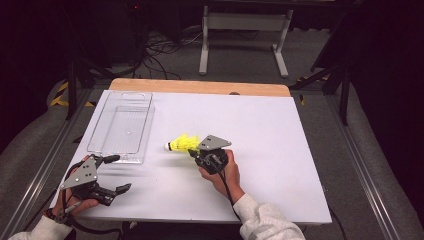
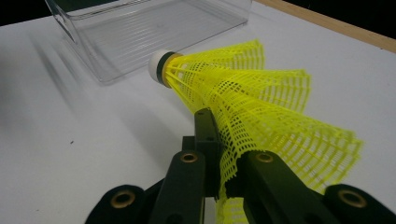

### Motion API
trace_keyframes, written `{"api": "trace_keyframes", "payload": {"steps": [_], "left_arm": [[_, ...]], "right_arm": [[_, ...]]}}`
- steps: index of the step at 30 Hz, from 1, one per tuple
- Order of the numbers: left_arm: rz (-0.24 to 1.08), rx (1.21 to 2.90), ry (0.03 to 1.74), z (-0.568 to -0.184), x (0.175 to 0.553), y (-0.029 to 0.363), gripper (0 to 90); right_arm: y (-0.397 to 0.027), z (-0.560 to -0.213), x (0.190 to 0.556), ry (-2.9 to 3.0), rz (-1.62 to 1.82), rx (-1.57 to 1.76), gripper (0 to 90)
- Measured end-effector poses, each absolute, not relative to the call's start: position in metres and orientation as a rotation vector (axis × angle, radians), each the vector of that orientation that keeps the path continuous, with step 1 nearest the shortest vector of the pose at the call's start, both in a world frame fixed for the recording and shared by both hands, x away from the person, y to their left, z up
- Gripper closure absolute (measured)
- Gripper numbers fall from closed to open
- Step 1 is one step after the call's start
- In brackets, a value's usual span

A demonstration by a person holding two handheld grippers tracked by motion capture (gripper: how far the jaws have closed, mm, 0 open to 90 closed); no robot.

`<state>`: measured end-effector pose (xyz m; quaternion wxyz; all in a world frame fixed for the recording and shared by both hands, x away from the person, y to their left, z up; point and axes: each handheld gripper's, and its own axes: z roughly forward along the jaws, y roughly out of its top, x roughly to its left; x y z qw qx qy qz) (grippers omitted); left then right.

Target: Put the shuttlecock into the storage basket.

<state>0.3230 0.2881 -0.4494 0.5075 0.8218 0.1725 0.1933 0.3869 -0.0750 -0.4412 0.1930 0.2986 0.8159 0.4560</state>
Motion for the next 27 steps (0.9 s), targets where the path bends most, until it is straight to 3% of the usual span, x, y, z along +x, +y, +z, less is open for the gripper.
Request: {"api": "trace_keyframes", "payload": {"steps": [27], "left_arm": [[0.488,1.974,0.405,-0.447,0.32,0.287,5.9]], "right_arm": [[-0.086,-0.422,0.38,2.22,1.335,0.818,88.0]]}}
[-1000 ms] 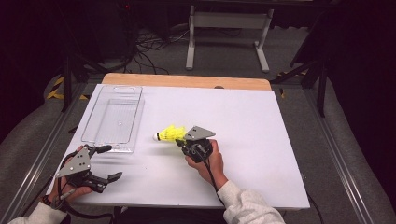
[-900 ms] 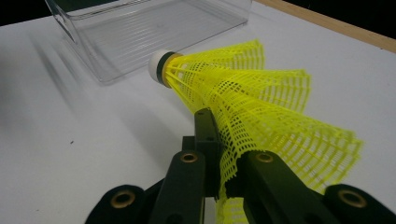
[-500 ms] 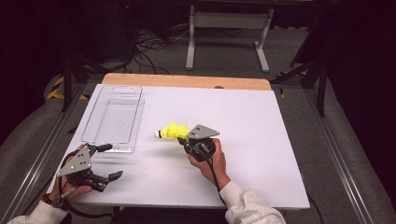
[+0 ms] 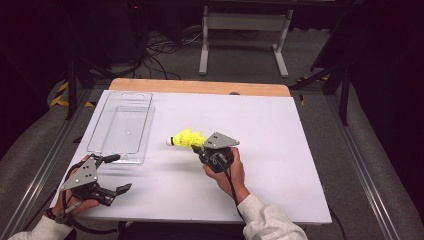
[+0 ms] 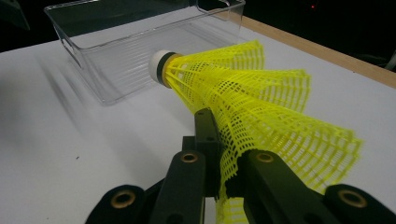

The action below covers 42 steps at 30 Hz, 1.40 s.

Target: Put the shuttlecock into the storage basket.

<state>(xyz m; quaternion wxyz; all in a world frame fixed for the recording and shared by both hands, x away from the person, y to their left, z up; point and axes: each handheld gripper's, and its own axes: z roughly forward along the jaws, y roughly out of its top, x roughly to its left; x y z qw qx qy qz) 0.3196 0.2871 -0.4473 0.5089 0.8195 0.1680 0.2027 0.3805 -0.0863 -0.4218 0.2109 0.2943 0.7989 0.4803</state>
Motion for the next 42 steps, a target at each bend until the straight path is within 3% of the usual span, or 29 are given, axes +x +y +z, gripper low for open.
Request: {"api": "trace_keyframes", "payload": {"steps": [42], "left_arm": [[0.474,1.966,0.412,-0.449,0.32,0.285,5.8]], "right_arm": [[-0.052,-0.398,0.397,2.184,1.41,0.782,88.1]]}}
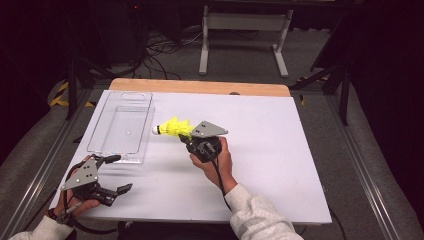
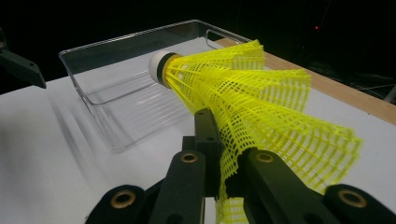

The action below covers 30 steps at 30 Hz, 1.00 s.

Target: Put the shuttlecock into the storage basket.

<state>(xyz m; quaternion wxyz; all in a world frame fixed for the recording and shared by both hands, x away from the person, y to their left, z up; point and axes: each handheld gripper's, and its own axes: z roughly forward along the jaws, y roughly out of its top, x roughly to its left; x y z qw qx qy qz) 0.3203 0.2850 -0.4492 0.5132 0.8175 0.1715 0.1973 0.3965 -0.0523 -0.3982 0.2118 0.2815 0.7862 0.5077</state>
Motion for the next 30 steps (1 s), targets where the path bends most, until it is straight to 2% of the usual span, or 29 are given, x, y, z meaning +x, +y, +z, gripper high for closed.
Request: {"api": "trace_keyframes", "payload": {"steps": [30], "left_arm": [[0.451,1.961,0.405,-0.45,0.319,0.283,6.2]], "right_arm": [[-0.008,-0.392,0.413,2.228,1.439,0.694,88.0]]}}
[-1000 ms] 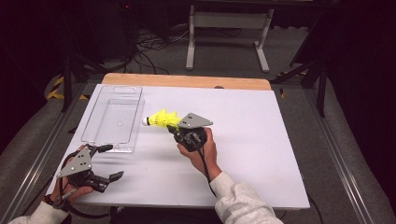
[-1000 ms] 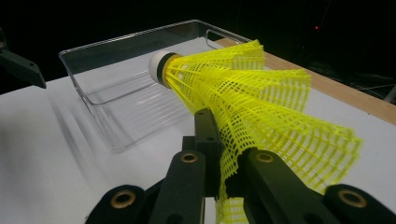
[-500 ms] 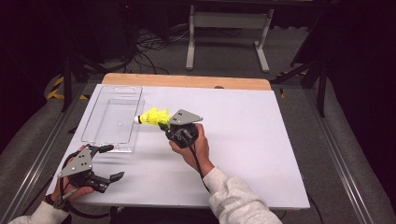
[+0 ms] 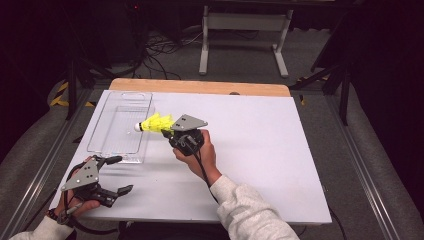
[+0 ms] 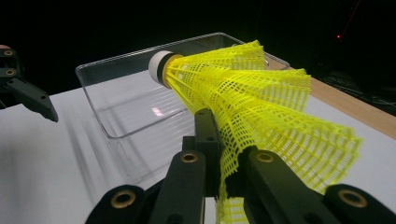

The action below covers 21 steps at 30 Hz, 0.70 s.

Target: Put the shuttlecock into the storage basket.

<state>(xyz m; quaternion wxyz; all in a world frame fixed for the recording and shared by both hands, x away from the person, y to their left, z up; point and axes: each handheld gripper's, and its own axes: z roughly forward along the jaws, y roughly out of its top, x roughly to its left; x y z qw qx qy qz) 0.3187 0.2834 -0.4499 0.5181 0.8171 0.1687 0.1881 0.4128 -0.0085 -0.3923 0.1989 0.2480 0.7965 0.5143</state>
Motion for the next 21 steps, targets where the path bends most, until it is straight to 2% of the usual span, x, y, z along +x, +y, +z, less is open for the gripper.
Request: {"api": "trace_keyframes", "payload": {"steps": [21], "left_arm": [[0.44,1.964,0.396,-0.45,0.317,0.283,7.6]], "right_arm": [[0.009,-0.394,0.418,2.27,1.431,0.659,88.2]]}}
